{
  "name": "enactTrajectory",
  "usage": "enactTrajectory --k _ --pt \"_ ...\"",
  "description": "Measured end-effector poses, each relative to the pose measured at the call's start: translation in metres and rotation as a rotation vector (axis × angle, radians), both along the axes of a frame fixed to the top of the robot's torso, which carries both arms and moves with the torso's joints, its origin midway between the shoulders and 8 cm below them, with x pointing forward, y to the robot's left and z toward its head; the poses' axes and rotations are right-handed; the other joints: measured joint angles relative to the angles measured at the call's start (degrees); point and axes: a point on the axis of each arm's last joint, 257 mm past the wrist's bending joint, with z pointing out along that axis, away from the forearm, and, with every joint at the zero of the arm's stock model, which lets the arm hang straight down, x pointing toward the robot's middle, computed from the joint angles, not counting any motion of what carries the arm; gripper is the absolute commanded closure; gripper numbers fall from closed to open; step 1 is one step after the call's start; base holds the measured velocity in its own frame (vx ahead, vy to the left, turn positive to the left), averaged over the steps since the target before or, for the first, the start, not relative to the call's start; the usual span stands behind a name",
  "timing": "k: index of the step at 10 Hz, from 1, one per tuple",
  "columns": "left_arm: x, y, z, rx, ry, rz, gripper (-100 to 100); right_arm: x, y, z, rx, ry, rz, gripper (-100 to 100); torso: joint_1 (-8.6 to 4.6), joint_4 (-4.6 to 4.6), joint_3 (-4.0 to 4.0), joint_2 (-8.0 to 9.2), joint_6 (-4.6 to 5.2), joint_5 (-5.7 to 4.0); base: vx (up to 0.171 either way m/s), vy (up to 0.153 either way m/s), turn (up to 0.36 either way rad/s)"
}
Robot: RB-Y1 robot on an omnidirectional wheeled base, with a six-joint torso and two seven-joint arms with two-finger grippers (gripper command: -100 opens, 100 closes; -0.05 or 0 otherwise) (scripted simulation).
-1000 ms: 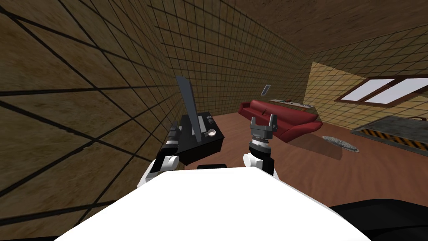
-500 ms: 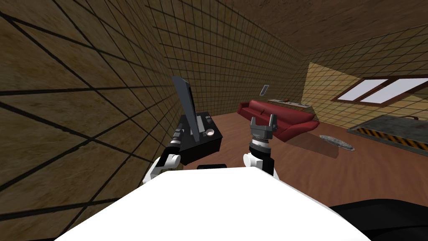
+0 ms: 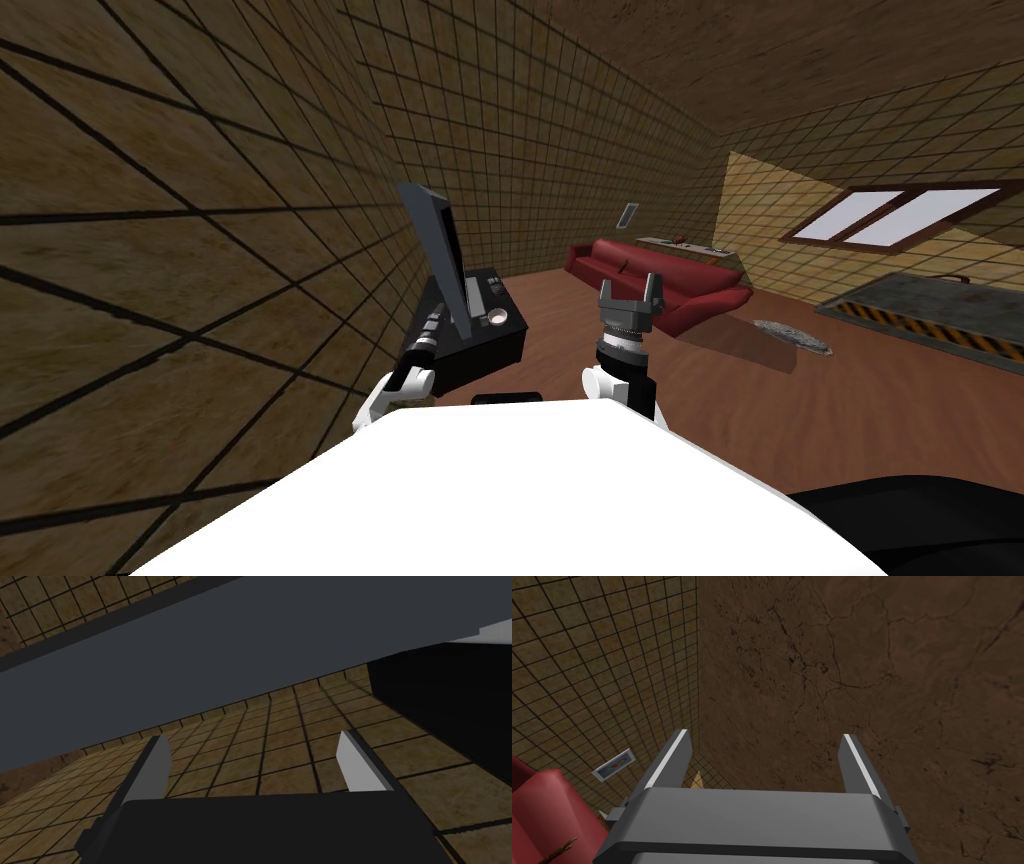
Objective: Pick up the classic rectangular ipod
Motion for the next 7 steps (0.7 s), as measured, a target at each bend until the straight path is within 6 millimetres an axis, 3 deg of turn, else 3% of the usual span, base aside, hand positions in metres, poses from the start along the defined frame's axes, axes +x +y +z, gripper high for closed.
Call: enactTrajectory --k 7 --pt "0.003 0.019 -0.098 0.103 0.252 0.013 -100 0.0 0.0 0.0 0.0 0.0 0.0 0 -0.03 -0.19 -0.34 -0.49 0.16 0.08 0.017 -0.077 -0.048"
